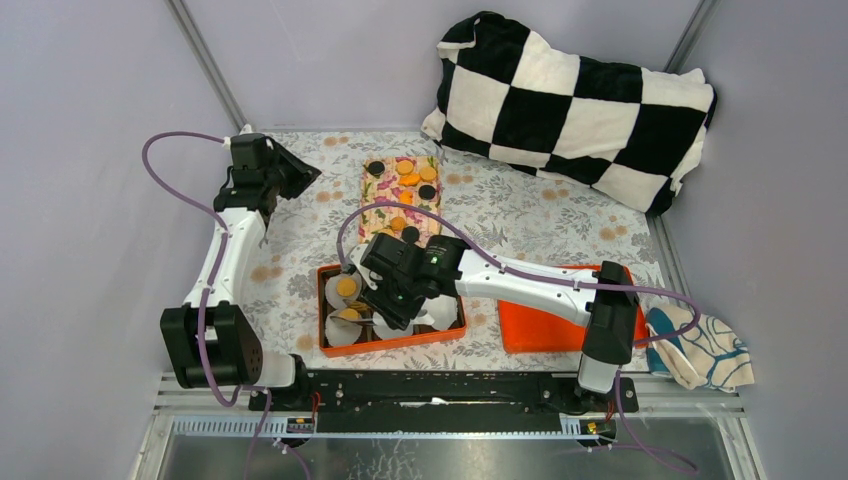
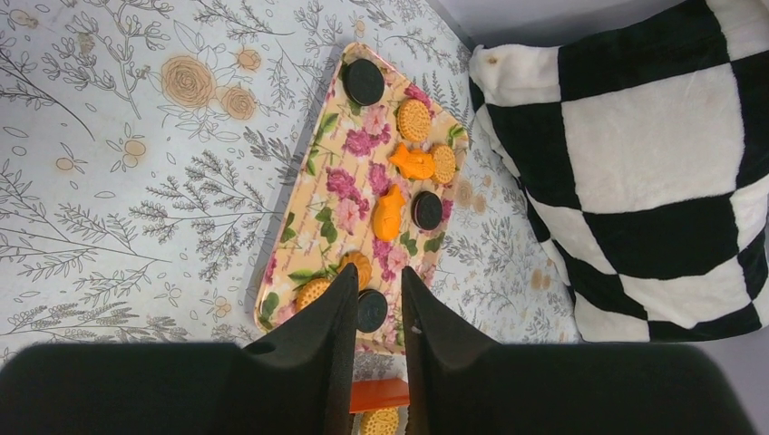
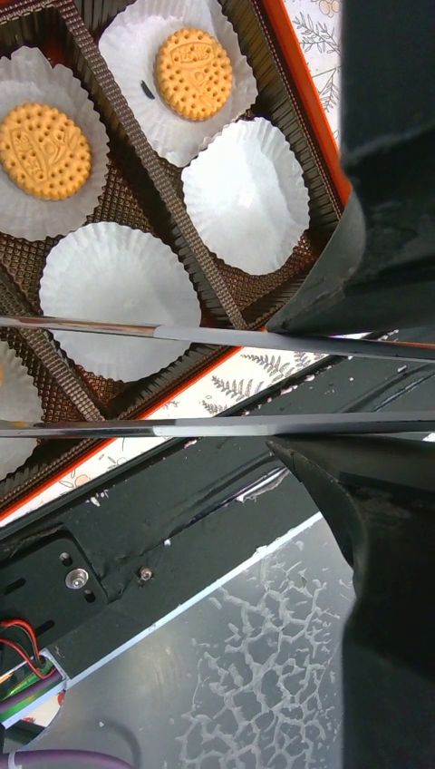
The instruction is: Pack the cookies
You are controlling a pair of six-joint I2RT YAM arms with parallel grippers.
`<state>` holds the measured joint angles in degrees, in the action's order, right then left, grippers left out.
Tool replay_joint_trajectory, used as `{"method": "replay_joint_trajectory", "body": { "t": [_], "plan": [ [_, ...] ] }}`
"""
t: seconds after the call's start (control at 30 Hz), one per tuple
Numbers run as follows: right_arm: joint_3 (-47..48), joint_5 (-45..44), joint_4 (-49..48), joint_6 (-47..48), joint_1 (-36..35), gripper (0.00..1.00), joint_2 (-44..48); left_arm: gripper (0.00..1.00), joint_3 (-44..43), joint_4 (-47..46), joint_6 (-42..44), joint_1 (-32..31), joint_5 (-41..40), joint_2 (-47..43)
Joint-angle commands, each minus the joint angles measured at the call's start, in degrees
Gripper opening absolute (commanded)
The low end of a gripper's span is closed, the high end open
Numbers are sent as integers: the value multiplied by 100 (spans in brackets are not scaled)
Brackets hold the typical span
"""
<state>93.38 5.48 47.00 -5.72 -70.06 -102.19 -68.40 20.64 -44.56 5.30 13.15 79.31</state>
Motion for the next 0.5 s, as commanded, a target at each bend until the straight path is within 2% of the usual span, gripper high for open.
{"method": "replay_joint_trajectory", "body": {
  "t": [0.0,0.17,0.23,0.3,0.4,0.47],
  "plan": [
    [198,-8,-127,-35,-55,44,156,29,112,-149,140,-10,153,-169],
    [328,-16,-117,-45,-60,48,195,30,146,-217,157,-11,261,-183],
    [378,-39,-112,-45,-60,56,211,30,151,-226,165,-11,290,-188],
    [426,-64,-98,-37,-60,57,212,31,160,-222,175,-12,307,-196],
    [514,-172,-94,-40,-60,53,215,31,164,-227,184,-9,309,-220],
    [610,-444,-117,-62,-60,44,275,31,148,-227,188,-11,334,-230]
  ]
}}
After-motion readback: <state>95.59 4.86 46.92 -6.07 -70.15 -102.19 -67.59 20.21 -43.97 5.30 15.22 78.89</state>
